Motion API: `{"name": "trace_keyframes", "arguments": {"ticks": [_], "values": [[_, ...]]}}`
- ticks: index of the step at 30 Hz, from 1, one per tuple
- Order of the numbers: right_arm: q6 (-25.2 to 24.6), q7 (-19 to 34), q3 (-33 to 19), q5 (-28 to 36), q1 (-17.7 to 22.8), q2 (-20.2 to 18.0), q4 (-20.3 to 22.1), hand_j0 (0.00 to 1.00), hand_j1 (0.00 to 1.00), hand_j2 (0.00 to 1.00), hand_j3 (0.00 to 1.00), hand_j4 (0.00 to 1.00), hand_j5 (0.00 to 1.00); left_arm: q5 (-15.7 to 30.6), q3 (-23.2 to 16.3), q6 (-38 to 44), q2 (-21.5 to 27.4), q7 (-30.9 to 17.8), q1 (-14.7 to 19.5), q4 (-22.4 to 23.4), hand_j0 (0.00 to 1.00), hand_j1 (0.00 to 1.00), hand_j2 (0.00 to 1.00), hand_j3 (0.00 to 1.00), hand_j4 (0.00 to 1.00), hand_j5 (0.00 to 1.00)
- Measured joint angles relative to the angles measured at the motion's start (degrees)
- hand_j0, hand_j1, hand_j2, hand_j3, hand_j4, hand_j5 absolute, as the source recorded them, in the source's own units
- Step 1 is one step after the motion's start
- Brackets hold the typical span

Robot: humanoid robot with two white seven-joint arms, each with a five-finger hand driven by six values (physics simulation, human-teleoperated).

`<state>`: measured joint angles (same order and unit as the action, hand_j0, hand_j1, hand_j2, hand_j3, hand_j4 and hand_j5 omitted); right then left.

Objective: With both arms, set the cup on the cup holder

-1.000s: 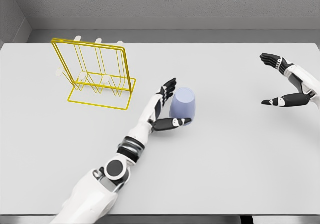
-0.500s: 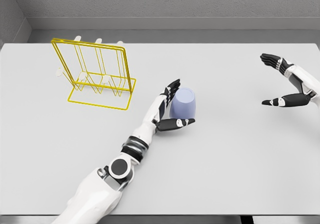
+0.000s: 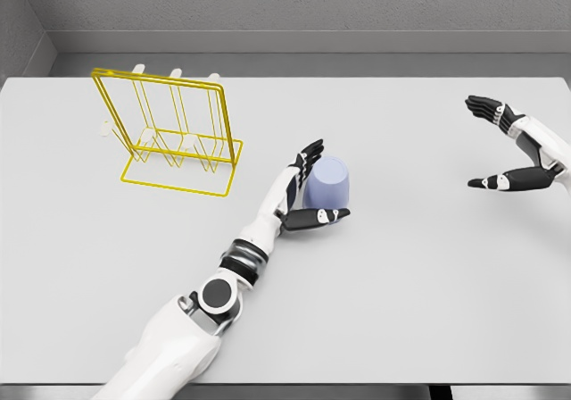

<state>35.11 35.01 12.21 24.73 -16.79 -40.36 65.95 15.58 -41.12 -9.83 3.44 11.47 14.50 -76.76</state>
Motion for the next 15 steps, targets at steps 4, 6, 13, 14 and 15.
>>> {"name": "trace_keyframes", "arguments": {"ticks": [4,6,13,14,15], "values": [[0.0,0.0,0.0,0.1,0.0,0.0,-0.2,1.0,1.0,1.0,1.0,1.0,1.0,0.0,0.0,0.0,-0.3,0.0,0.1,0.5,0.99,0.99,0.99,0.99,0.99,0.99],[0.0,0.0,-0.1,0.2,0.0,0.0,-0.3,1.0,1.0,1.0,1.0,1.0,1.0,0.0,0.0,0.0,-0.4,0.0,0.1,0.7,0.95,0.95,0.95,0.95,0.95,0.95],[0.0,0.0,-0.1,0.2,0.0,0.0,-0.4,1.0,1.0,1.0,1.0,1.0,1.0,-0.1,0.0,0.0,-0.8,0.1,0.2,1.2,0.85,0.85,0.85,0.85,0.85,0.85],[0.0,0.0,-0.1,0.2,0.0,0.0,-0.4,1.0,1.0,1.0,1.0,1.0,1.0,-0.1,0.0,-0.1,-0.9,0.1,0.2,1.3,0.82,0.82,0.82,0.82,0.82,0.82],[0.0,0.0,-0.1,0.2,0.0,0.0,-0.4,1.0,1.0,1.0,1.0,1.0,1.0,-0.1,0.0,-0.1,-0.9,0.1,0.2,1.3,0.81,0.81,0.81,0.81,0.81,0.81]]}}
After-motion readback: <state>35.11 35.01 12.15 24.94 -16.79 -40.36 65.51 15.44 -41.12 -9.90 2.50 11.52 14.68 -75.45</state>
